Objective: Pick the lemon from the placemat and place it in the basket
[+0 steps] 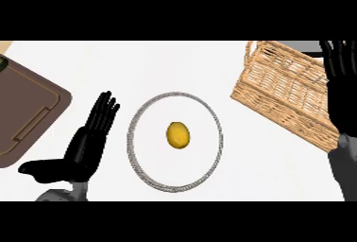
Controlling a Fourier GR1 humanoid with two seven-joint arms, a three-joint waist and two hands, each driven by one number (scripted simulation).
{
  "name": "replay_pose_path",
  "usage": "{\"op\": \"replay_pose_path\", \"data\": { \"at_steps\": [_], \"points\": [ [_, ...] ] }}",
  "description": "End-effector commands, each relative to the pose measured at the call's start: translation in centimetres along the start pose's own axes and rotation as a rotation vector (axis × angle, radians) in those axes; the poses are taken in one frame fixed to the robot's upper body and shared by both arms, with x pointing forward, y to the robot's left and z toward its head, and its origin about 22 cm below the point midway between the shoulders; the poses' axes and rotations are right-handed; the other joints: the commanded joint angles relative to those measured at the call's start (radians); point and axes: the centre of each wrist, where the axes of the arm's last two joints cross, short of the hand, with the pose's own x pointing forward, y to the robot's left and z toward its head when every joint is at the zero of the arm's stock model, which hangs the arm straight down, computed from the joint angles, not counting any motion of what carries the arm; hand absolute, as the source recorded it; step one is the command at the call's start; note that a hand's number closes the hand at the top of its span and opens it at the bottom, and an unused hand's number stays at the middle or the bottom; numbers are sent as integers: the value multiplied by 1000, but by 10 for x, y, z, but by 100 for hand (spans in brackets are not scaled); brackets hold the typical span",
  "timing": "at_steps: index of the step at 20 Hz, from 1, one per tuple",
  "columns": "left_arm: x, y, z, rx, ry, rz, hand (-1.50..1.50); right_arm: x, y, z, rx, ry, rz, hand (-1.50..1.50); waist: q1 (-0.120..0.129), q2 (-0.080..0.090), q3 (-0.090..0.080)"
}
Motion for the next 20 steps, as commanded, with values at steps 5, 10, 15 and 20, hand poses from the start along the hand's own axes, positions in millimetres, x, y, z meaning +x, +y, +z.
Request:
{"op": "replay_pose_path", "data": {
  "at_steps": [5,10,15,20],
  "points": [
    [6,36,-1,201,-21,-118,0,-31,71,52,-123,293,-18,150,0,-19,50],
    [5,28,-6,181,20,-126,0,-48,183,77,157,284,141,-150,47,-12,45],
    [5,30,0,187,35,-133,0,-66,212,78,-140,413,246,-150,32,-21,44],
    [2,26,1,213,50,-140,0,-103,175,62,-206,589,556,-150,-20,-36,36]
  ]
}}
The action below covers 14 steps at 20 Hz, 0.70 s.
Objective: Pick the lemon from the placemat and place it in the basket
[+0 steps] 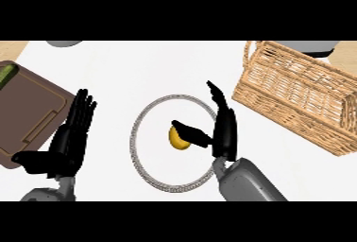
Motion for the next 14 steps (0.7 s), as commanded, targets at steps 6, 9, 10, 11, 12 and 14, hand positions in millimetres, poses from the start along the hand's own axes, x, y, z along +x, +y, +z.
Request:
{"op": "replay_pose_path", "data": {
  "at_steps": [6,9,10,11,12,14],
  "points": [
    [-6,4,5,40,27,-24,0,10,-18,-51,17,284,505,-150,-31,-20,-5],
    [-1,3,4,28,25,-9,0,50,-10,-49,129,348,619,-150,-27,-21,0],
    [-2,8,5,19,25,-8,0,71,-5,-47,170,364,620,-150,-19,-20,0],
    [-3,8,5,49,31,-13,0,82,-6,-44,206,389,646,-150,-25,-17,4],
    [-6,10,12,35,20,-23,0,102,-3,-40,238,393,636,-150,-17,-19,4],
    [0,2,8,32,30,-3,0,140,-2,-34,292,392,615,-150,-24,-13,8]
  ]
}}
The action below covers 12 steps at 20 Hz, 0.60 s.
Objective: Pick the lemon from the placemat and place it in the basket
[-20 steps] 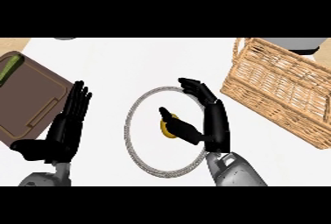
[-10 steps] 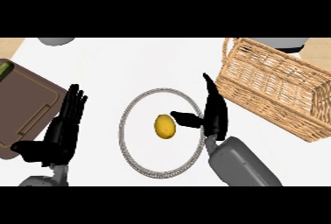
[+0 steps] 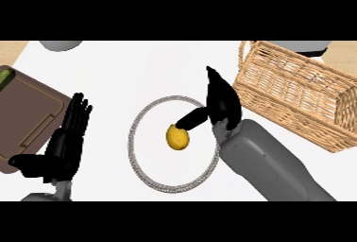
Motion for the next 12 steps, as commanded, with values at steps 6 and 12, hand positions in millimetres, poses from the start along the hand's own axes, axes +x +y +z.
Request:
{"op": "replay_pose_path", "data": {
  "at_steps": [6,12],
  "points": [
    [3,-4,-3,9,-18,1,0,74,-34,25,115,163,126,-150,-10,14,5],
    [4,-10,8,-6,-10,17,0,59,-7,5,120,265,227,-150,-1,15,6]
  ]
}}
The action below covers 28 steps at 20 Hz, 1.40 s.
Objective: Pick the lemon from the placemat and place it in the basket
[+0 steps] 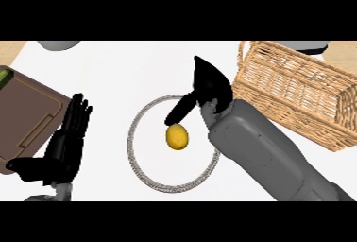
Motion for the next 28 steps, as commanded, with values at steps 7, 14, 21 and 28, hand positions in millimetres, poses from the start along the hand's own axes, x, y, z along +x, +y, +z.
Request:
{"op": "replay_pose_path", "data": {
  "at_steps": [7,14,21,28],
  "points": [
    [-2,-5,3,1,-6,15,0,7,30,1,31,252,68,-150,2,7,2],
    [9,-7,3,-2,-21,13,0,-9,45,11,38,243,46,-150,9,11,4],
    [4,-15,3,-30,-17,3,0,-17,66,15,-5,238,64,-150,14,11,3],
    [8,-4,-11,-19,-7,17,0,-16,61,10,-15,255,56,-150,17,14,3]
  ]
}}
